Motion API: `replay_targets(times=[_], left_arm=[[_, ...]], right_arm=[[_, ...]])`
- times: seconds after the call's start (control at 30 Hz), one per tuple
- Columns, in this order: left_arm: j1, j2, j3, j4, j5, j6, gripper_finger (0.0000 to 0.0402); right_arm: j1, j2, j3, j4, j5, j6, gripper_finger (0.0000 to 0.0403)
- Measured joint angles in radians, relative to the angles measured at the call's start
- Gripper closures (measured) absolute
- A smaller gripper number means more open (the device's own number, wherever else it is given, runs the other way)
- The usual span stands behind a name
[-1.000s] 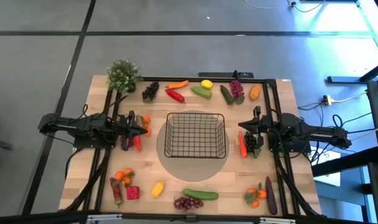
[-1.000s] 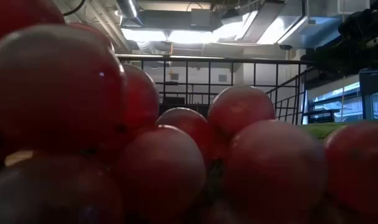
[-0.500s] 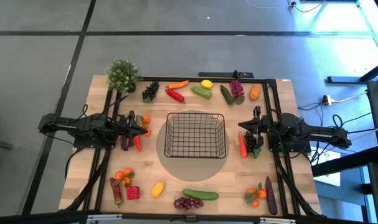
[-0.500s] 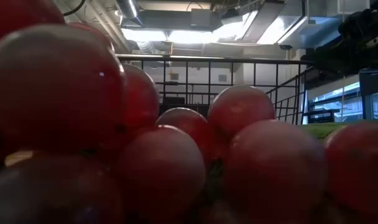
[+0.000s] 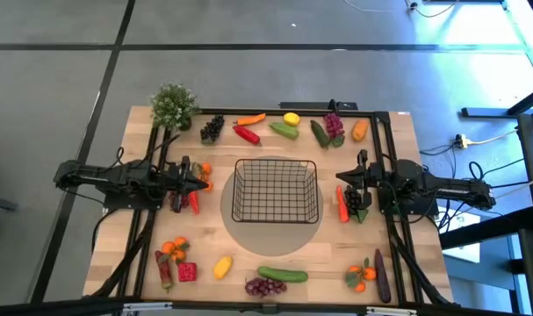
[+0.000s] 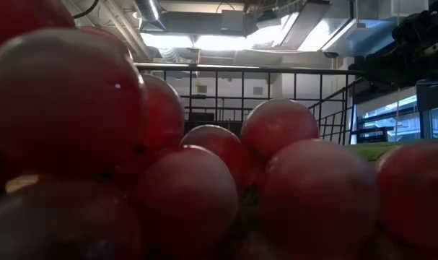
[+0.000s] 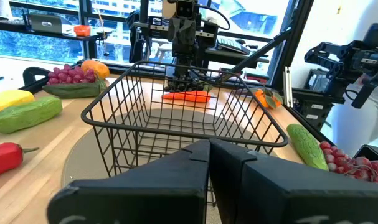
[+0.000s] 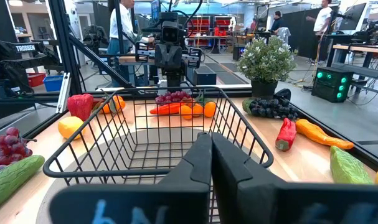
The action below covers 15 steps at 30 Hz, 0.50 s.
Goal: Build produce basket
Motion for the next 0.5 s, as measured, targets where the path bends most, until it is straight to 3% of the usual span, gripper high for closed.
replay_targets(times=[0.5], left_arm=[[0.000,0.000,0.000,0.000,0.000,0.000,0.0401]], right_arm=[[0.000,0.000,0.000,0.076,0.002,0.008,0.0402]])
